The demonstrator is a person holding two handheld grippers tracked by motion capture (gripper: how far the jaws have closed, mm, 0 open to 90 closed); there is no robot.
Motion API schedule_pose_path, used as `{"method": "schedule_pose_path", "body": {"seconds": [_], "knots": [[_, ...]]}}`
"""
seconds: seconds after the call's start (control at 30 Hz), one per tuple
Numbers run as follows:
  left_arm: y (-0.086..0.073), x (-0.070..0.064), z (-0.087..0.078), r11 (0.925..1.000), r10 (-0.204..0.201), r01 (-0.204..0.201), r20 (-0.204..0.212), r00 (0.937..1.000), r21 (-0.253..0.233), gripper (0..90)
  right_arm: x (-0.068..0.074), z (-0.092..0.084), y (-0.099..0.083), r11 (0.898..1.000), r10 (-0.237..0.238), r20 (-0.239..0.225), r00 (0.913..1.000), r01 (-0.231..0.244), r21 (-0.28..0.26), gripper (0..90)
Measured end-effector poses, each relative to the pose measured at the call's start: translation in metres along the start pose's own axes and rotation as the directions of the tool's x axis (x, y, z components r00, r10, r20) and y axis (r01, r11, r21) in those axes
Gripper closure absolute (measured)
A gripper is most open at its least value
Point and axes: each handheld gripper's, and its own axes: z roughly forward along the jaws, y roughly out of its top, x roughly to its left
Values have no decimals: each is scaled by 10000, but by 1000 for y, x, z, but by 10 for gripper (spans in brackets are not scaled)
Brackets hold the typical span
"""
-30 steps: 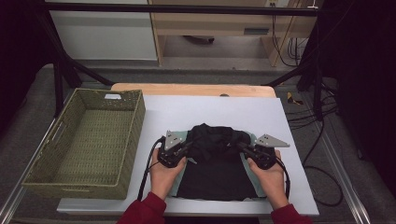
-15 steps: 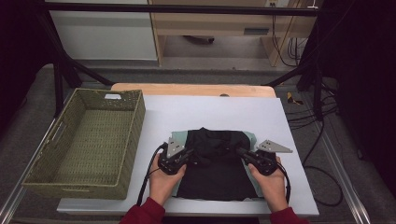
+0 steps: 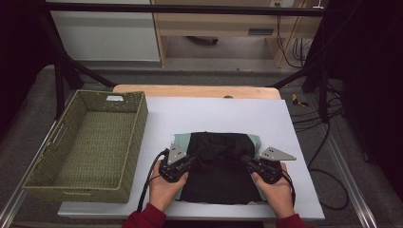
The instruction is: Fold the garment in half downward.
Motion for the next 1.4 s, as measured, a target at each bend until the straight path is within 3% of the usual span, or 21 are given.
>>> {"method": "schedule_pose_path", "body": {"seconds": [0.1, 0.17, 0.53, 0.97, 1.13, 1.4], "knots": [[0, -1, -1, 10000, 64, -64, -33, 10000, 12, 832, 1, -1, -1, 10000, 9, 25, 10000, -9, 2, 859], [0, -2, -5, 9998, 99, -103, -281, 9996, -156, 843, 2, -3, -2, 10000, -58, 21, 10000, 58, 63, 857], [-7, -2, -10, 9995, 228, -224, -166, 9996, 208, 819, 6, -11, -12, 9994, -101, -112, 9999, 104, 315, 853], [-14, -4, -16, 9975, 441, -431, -168, 9989, 568, 797, 17, -11, -20, 9945, -500, -264, 9984, 522, 904, 839], [-17, -6, -18, 9953, 593, -586, -62, 9982, 767, 739, 18, -13, -22, 9937, -544, -217, 9983, 562, 964, 806], [-15, -7, -21, 9967, 516, -510, -78, 9986, 629, 599, 18, -16, -22, 9941, -486, -200, 9986, 503, 960, 701]]}}
